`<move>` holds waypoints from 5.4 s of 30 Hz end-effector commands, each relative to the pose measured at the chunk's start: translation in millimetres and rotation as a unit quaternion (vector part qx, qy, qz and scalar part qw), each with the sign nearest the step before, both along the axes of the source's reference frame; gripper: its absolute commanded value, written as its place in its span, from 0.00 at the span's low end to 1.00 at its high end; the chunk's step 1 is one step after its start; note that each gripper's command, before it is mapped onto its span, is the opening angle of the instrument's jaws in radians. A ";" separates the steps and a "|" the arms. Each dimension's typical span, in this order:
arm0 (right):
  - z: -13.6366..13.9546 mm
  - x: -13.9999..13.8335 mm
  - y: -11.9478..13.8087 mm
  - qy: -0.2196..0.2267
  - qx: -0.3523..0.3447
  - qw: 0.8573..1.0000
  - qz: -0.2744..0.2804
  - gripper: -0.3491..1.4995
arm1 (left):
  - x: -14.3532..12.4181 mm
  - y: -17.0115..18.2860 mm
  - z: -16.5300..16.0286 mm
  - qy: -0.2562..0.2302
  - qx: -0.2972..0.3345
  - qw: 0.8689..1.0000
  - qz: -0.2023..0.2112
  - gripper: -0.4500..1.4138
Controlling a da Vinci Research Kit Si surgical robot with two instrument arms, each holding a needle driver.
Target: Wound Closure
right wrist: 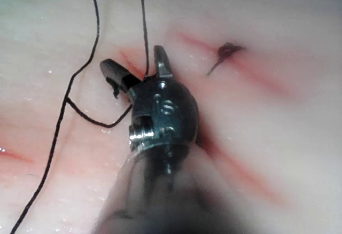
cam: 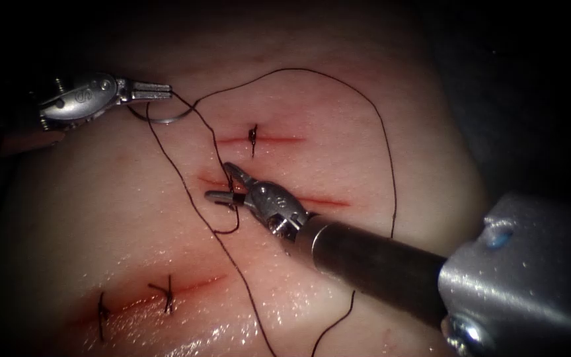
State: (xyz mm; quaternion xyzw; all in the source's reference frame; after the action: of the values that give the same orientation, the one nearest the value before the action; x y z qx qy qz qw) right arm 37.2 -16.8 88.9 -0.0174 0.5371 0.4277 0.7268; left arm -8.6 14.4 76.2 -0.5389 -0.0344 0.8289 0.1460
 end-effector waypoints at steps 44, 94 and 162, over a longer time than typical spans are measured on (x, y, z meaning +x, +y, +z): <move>0.4 5.1 2.1 -0.021 -0.058 0.998 -0.009 0.00 | -2.5 -1.3 -3.6 -0.011 -0.034 0.999 -0.002 0.00; -3.9 -12.2 1.0 -0.034 -0.119 0.988 -0.095 0.99 | 14.5 -8.6 -6.7 0.137 -0.087 0.976 -0.141 0.00; -6.4 -12.6 -2.7 -0.048 -0.102 0.957 -0.267 0.41 | -9.7 -22.1 10.1 0.196 0.046 0.973 -0.111 0.43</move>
State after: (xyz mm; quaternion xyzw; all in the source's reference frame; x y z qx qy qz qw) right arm 23.7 -19.9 82.0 0.0325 0.5259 0.1598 0.8348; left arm -18.0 -7.9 86.1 -0.3461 0.0198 0.8988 0.2683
